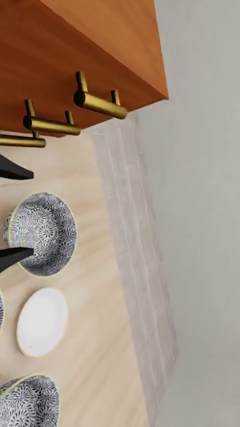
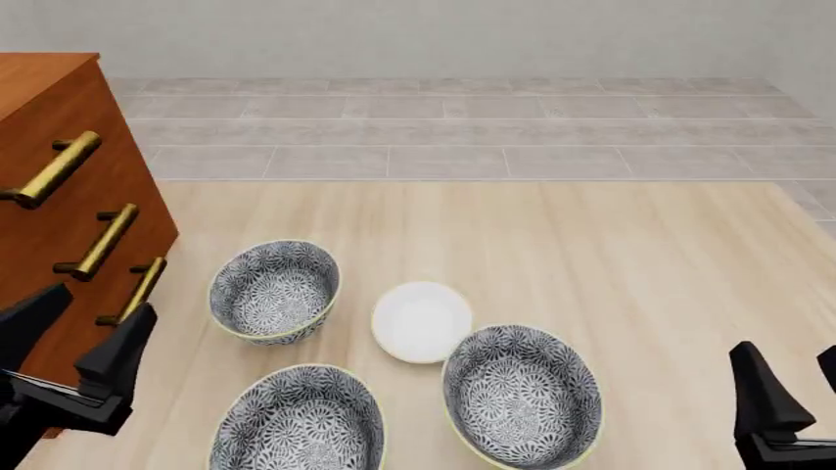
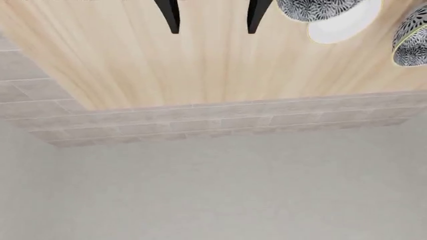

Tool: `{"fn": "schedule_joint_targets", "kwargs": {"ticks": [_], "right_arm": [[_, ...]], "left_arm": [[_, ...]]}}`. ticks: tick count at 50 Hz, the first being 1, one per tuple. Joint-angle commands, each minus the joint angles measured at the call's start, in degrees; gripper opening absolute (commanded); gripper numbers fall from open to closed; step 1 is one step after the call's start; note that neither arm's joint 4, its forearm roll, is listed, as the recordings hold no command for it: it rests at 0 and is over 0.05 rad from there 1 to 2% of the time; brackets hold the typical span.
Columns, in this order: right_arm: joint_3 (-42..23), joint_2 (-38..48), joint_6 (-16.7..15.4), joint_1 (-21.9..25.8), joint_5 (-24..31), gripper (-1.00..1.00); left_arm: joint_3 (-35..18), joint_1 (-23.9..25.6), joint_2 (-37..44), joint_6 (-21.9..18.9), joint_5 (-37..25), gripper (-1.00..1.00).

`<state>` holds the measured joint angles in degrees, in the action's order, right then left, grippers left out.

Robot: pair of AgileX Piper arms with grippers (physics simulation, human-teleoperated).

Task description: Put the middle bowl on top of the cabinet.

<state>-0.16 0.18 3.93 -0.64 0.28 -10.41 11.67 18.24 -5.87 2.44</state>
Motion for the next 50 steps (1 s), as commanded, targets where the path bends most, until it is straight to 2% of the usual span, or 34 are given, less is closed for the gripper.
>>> {"fn": "schedule_joint_targets", "kwargs": {"ticks": [1,8,15,24,37,39,45,50], "right_arm": [[0.02,0.16,0.84,-0.26,0.03,1.00],[0.03,0.63,1.20,-0.38,-0.32,1.00],[0.09,0.18,1.23,-0.47,0.12,1.00],[0.05,0.70,1.08,-0.55,0.00,1.00],[0.12,1.38,1.19,-0.78,-0.40,1.00],[0.12,1.51,1.24,-0.81,-0.50,1.00],[0.07,1.36,1.41,-0.91,-0.30,1.00],[0.11,1.50,1.44,-0.97,-0.41,1.00]], "left_arm": [[-5.20,4.58,6.07,-0.85,-1.39,1.00],[-8.01,8.27,9.43,-1.90,-1.80,1.00],[-10.41,10.25,12.29,-1.10,-2.64,1.00],[-14.44,12.70,15.80,-3.18,-4.82,1.00],[-19.92,16.51,23.64,0.43,-6.38,1.00],[-20.27,16.87,24.14,0.04,-6.14,1.00],[-23.06,19.75,29.90,1.99,-5.67,1.00],[-24.32,20.18,31.54,1.29,-5.50,1.00]]}}
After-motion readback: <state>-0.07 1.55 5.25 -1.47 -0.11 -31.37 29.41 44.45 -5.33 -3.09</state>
